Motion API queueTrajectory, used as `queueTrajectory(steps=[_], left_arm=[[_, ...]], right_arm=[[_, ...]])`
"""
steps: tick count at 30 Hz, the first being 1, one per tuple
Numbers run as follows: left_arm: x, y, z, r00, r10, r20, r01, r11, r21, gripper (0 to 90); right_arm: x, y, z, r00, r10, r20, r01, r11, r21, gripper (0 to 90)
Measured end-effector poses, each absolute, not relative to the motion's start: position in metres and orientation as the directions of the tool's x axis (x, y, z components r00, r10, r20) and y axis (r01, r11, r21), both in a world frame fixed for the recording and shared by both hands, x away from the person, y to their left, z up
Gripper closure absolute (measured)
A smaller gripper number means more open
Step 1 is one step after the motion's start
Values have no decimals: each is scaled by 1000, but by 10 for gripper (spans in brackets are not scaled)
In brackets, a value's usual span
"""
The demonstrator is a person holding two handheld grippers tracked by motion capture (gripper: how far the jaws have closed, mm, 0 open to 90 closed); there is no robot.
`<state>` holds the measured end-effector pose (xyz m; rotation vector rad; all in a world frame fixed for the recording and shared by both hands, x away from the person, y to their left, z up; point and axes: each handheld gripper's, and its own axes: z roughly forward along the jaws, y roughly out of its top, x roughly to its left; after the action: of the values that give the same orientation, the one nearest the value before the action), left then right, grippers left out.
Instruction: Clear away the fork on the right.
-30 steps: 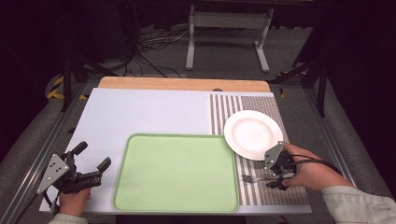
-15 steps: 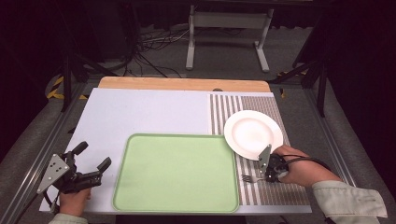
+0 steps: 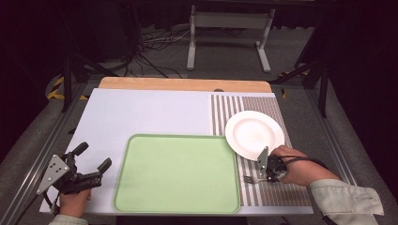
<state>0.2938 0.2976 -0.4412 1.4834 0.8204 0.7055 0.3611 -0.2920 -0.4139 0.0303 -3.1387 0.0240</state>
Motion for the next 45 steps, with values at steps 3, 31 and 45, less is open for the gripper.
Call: queueTrajectory(steps=[3, 31, 45], left_arm=[[294, 297, -441, 563, 826, -38, 86, -13, 996, 12], [294, 297, -441, 560, 827, -40, 83, -9, 996, 12], [293, 297, -441, 558, 829, -39, 80, -7, 997, 12]], right_arm=[[361, -293, -414, -1000, -2, 1, -2, 1000, -7, 854], [356, -296, -360, -982, 169, -85, 136, 943, 304, 857], [354, -293, -342, -951, 290, -109, 197, 838, 509, 857]])
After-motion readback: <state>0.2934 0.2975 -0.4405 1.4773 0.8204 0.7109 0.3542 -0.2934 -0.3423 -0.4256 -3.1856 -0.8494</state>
